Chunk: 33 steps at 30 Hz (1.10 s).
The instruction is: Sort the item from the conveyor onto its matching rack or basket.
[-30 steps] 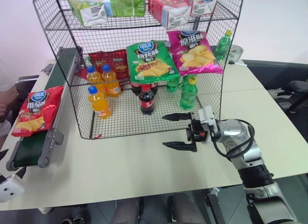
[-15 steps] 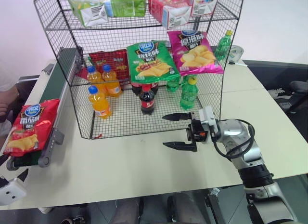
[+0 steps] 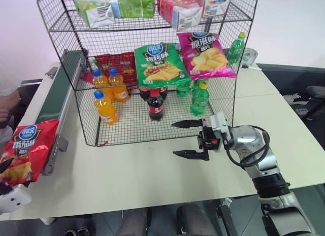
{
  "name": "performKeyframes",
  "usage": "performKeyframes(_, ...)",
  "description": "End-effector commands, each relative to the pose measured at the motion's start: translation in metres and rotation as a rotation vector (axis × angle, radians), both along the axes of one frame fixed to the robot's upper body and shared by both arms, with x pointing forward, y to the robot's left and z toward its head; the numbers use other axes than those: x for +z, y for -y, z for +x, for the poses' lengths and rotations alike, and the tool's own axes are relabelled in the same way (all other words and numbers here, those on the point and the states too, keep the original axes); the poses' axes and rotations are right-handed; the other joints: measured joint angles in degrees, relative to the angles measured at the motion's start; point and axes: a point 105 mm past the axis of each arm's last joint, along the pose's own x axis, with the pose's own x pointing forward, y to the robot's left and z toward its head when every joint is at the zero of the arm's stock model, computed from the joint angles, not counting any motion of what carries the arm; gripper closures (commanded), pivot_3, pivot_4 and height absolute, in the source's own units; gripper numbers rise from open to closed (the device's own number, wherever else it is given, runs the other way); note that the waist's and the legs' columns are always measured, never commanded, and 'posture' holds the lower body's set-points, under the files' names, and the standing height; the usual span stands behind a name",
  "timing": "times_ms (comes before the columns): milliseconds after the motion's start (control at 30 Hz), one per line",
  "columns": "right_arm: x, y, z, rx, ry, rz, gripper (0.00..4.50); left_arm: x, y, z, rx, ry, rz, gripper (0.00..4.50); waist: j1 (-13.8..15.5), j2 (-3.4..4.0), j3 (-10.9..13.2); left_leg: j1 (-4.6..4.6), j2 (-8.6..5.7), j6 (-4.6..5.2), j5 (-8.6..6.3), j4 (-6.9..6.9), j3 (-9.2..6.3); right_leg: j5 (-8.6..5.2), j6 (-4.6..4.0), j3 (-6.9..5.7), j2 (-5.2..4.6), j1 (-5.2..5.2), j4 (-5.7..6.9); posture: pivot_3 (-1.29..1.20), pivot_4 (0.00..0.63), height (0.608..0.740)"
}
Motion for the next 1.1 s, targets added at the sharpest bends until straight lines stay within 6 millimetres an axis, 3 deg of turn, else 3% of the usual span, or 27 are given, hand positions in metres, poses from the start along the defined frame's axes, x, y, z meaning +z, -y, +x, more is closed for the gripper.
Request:
performKeyframes(33, 0.008, 0.002, -0.001, 0.002, 0.036, 0.006, 0.0, 0.01, -0.003, 0.006, -0.004, 0.033, 0.021, 0.02, 0.0, -0.01, 0.0, 0.0, 0.0, 0.0, 0.0, 0.0, 0.0, 0.0, 0.0, 0.0, 0.0, -0.01, 0.01, 0.0, 0.15, 0.74)
performKeyframes(67, 0.007, 0.002, -0.001, 0.001, 0.035, 0.004, 0.0, 0.01, -0.003, 0.007, -0.002, 0.036, 0.024, 0.02, 0.0, -0.02, 0.0, 0.0, 0.0, 0.0, 0.0, 0.0, 0.0, 0.0, 0.0, 0.0, 0.01, -0.02, 0.03, 0.0, 0.15, 0.74)
performKeyframes(167, 0.007, 0.002, -0.001, 0.001, 0.038, 0.0, 0.0, 0.005, 0.001, 0.003, -0.024, 0.001, -0.037, 0.93, 0.0, -0.03, 0.0, 0.0, 0.0, 0.0, 0.0, 0.01, 0.0, 0.0, 0.0, 0.0, 0.01, -0.02, 0.04, 0.0, 0.15, 0.74)
performKeyframes(400, 0.013, 0.002, -0.008, 0.029, 0.036, 0.035, 0.0, 0.011, -0.004, -0.001, -0.011, 0.045, 0.002, 4.39, 0.3, -0.13, -0.1, 0.01, 0.0, -0.01, 0.0, 0.01, -0.01, 0.0, 0.0, 0.0, 0.02, -0.03, 0.11, 0.0, 0.15, 0.74)
performKeyframes(567, 0.023, 0.0, -0.018, 0.081, 0.036, 0.077, 0.0, 0.014, -0.007, -0.001, -0.001, 0.083, 0.018, 4.46, 0.0, -0.17, -0.1, 0.03, -0.01, -0.01, 0.01, 0.02, -0.01, 0.0, 0.0, 0.01, 0.02, -0.03, 0.18, 0.0, 0.15, 0.74)
performKeyframes(833, 0.018, -0.001, -0.013, 0.053, 0.037, 0.062, 0.0, 0.029, 0.006, 0.0, -0.057, 0.16, 0.025, 4.46, -0.1, -0.2, -0.1, 0.07, -0.01, -0.01, 0.01, 0.02, 0.01, -0.01, 0.0, 0.04, 0.03, -0.04, 0.23, 0.0, 0.15, 0.74)
performKeyframes(1100, 0.014, 0.004, -0.007, 0.031, 0.036, 0.054, 0.0, 0.071, 0.059, -0.004, -0.252, 0.23, 0.037, 4.46, 0.1, -0.21, -0.1, 0.07, -0.01, -0.02, 0.01, 0.03, 0.04, -0.01, -0.02, 0.06, 0.0, -0.02, 0.24, 0.0, 0.15, 0.74)
